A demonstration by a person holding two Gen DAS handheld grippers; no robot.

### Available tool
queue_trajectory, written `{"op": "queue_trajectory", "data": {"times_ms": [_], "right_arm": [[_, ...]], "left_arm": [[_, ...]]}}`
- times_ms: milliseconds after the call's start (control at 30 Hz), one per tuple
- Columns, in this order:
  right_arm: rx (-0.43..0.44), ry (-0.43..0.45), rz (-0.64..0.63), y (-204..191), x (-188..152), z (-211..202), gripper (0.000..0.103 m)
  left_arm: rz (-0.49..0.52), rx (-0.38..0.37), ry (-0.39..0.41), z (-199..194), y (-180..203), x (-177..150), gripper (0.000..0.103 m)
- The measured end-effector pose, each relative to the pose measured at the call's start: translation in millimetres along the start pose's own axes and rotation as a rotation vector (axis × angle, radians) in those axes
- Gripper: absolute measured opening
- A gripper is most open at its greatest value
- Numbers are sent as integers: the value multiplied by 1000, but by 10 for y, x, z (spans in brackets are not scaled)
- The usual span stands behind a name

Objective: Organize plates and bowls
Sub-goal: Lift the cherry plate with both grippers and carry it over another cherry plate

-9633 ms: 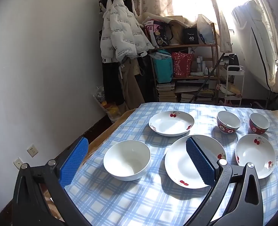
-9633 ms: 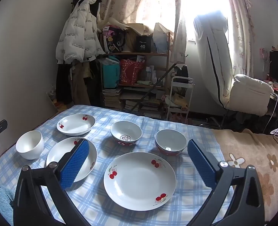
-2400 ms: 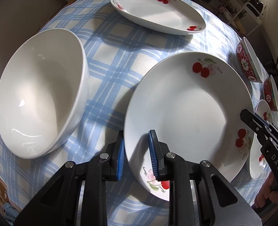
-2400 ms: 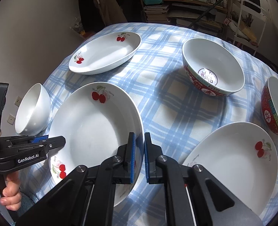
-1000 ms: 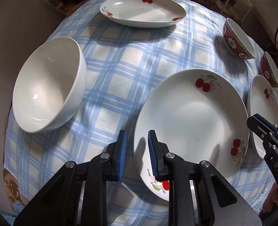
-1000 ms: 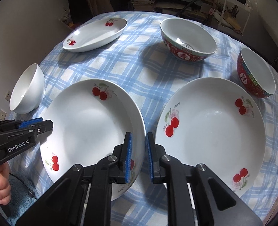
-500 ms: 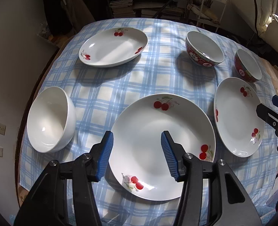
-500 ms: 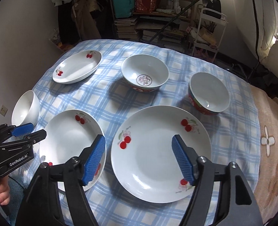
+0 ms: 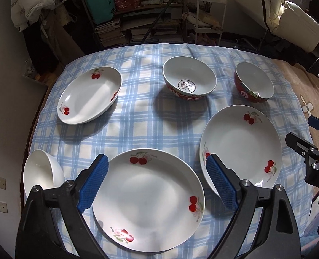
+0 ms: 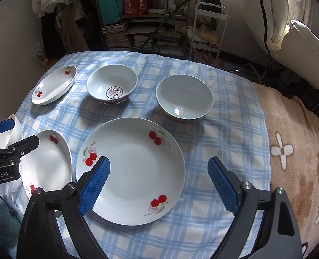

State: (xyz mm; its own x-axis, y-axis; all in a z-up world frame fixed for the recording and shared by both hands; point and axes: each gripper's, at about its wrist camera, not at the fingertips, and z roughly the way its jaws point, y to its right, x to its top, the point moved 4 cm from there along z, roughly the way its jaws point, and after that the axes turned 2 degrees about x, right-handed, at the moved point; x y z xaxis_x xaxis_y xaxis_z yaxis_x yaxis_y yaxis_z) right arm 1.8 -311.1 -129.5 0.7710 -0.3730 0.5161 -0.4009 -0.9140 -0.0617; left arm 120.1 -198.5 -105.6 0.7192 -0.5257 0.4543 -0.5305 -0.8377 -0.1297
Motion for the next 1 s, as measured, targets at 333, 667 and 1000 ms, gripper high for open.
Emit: {"op": "queue_trajectory", "data": {"times_ms": [333,667,1000], "right_arm": [[-12,-46,43,301,-68,203,96],[-43,-102,44,471,-152,414,96],[0,-193,42,497,-292,693,74]], "left_arm": [[45,-6,-69,379,224,105,91],[102,3,-119,676,420,69,91],[88,-83,-156,865,517,60,69]]}}
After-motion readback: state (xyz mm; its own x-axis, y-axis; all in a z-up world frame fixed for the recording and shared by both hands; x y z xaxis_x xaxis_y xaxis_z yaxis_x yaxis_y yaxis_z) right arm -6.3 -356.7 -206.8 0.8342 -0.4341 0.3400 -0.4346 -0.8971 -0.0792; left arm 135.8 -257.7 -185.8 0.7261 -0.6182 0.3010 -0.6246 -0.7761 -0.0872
